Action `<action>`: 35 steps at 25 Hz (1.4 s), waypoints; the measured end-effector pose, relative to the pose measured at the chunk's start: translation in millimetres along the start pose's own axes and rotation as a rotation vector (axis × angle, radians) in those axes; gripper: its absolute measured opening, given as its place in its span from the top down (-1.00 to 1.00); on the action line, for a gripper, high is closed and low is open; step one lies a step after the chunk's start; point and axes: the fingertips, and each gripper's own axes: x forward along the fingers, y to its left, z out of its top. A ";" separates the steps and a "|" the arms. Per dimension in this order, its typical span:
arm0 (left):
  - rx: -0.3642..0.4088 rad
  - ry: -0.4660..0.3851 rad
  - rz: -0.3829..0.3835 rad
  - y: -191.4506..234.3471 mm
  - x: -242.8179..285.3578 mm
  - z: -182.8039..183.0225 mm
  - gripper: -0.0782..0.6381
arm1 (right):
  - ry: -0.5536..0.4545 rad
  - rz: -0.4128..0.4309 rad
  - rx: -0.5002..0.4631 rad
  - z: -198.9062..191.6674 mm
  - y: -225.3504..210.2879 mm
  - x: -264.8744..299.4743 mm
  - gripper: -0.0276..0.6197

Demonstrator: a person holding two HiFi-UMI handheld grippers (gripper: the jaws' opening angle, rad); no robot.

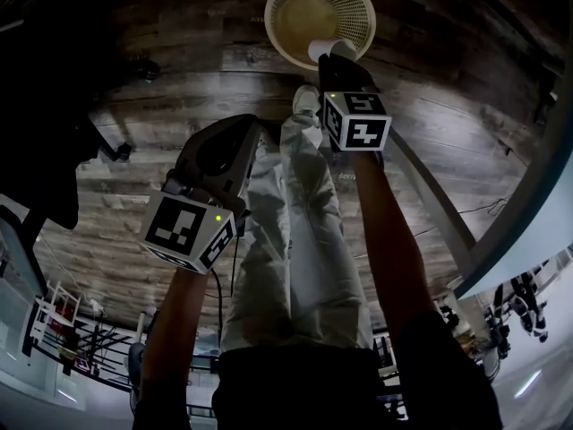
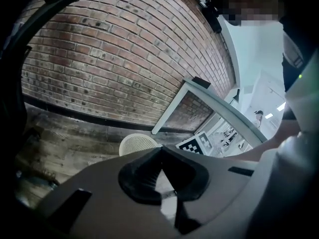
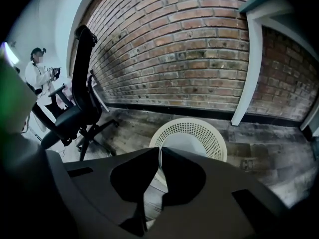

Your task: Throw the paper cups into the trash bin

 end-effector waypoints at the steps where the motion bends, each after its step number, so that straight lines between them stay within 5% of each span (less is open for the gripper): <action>1: -0.002 0.005 0.002 2.5 2.0 -3.6 0.76 | 0.010 -0.002 -0.003 -6.5 -2.9 9.3 0.85; 17: -0.033 0.033 -0.001 14.6 29.2 -37.3 0.76 | 0.052 -0.051 0.027 -51.4 -31.7 68.0 0.84; 22: -0.031 0.036 -0.001 15.6 29.9 -38.6 0.76 | 0.071 -0.049 0.013 -54.3 -30.6 67.9 0.66; 30: -0.027 0.012 0.007 10.1 23.0 -20.0 0.76 | 0.032 -0.044 0.014 -30.6 -25.2 36.8 0.68; 35: 0.006 -0.018 -0.002 -8.5 10.6 6.2 0.76 | -0.038 -0.034 0.017 5.7 -12.1 -1.7 0.86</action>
